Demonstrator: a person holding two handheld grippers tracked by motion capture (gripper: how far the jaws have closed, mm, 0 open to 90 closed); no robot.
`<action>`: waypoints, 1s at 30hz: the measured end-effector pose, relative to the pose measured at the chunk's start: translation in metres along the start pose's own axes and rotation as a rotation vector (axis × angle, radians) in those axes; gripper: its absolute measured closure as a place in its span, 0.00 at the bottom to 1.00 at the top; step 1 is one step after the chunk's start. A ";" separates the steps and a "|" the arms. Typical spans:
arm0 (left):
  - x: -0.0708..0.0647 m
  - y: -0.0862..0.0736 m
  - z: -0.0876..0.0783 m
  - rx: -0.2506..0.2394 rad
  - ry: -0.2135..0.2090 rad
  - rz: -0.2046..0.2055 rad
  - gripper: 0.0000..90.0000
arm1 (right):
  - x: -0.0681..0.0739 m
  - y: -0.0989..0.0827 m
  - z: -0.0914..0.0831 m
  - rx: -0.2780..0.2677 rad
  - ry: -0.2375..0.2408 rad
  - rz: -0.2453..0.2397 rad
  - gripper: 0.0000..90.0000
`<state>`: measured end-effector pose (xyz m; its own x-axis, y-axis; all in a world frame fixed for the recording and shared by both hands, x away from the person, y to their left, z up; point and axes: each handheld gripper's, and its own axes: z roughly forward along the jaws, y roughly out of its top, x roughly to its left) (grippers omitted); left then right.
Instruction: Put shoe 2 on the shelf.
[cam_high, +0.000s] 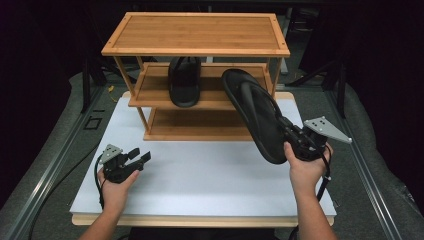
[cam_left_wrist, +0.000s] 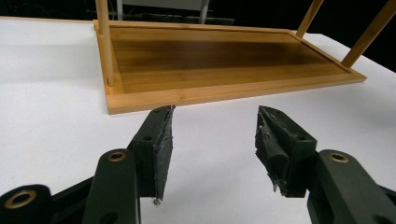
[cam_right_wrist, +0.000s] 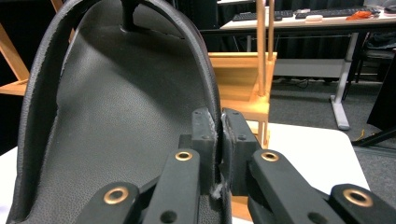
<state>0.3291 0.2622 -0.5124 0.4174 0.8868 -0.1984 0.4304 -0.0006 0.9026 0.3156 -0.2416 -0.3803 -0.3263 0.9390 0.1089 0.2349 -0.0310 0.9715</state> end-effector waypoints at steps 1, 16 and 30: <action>0.000 0.000 0.000 0.002 -0.001 -0.001 0.52 | 0.001 0.001 0.004 -0.007 -0.002 0.001 0.94; 0.002 0.000 0.000 0.007 -0.009 -0.006 0.51 | 0.012 0.021 0.050 0.005 -0.022 0.036 0.94; 0.005 0.001 0.000 0.008 -0.016 -0.002 0.51 | 0.033 0.038 0.094 0.015 -0.013 0.027 0.94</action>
<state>0.3311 0.2665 -0.5128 0.4292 0.8794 -0.2060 0.4371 -0.0027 0.8994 0.4001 -0.1796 -0.3593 -0.3078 0.9422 0.1324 0.2574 -0.0515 0.9649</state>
